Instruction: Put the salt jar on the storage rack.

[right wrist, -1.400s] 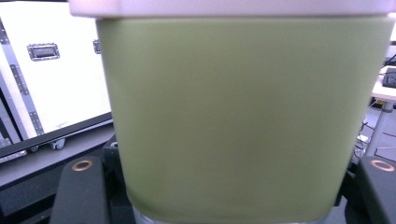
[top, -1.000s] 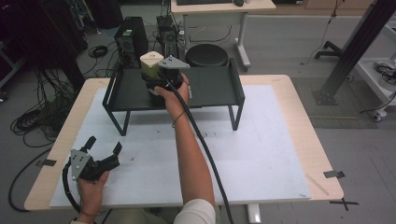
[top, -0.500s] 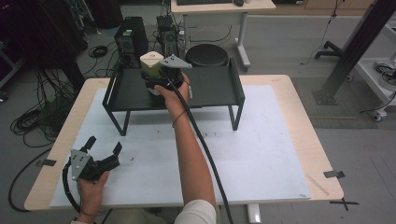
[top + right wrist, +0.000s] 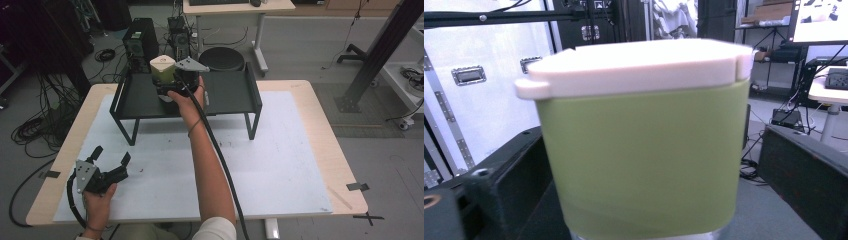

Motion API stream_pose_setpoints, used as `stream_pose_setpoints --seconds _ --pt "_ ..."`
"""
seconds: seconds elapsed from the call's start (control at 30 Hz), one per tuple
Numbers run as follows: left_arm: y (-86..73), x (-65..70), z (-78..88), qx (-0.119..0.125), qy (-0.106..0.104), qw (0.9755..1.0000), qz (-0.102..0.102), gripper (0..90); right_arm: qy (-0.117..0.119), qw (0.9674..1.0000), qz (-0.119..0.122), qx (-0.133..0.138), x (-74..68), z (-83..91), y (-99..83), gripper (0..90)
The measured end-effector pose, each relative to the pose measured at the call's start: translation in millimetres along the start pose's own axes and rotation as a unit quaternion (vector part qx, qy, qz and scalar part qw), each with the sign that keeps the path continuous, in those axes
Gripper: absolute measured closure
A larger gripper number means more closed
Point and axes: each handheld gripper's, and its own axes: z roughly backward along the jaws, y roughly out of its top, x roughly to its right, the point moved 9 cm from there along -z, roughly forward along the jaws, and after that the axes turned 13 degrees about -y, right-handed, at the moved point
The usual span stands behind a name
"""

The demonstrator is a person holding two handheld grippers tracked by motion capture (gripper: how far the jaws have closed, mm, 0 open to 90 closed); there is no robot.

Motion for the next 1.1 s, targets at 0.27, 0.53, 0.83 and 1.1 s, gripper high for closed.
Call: stream_pose_setpoints --seconds 0.27,0.53,0.83,1.1 --pt "0.0 0.0 0.0 0.000 0.000 1.0000 0.000 3.1 -0.007 1.0000 0.007 0.000 2.0 10.1 6.3 0.7" --pt "0.0 0.0 0.0 0.000 0.000 1.0000 0.000 3.2 -0.012 0.9999 0.004 0.008 7.6 24.5 13.3 0.7" --pt "0.0 0.0 -0.1 0.000 0.000 1.0000 0.000 3.1 -0.016 0.9997 -0.010 0.015 15.8 43.0 13.5 0.3" --pt "-0.1 0.0 0.0 0.000 0.000 1.0000 0.000 3.2 -0.029 0.9991 -0.019 0.025 24.0 62.5 14.6 0.3"
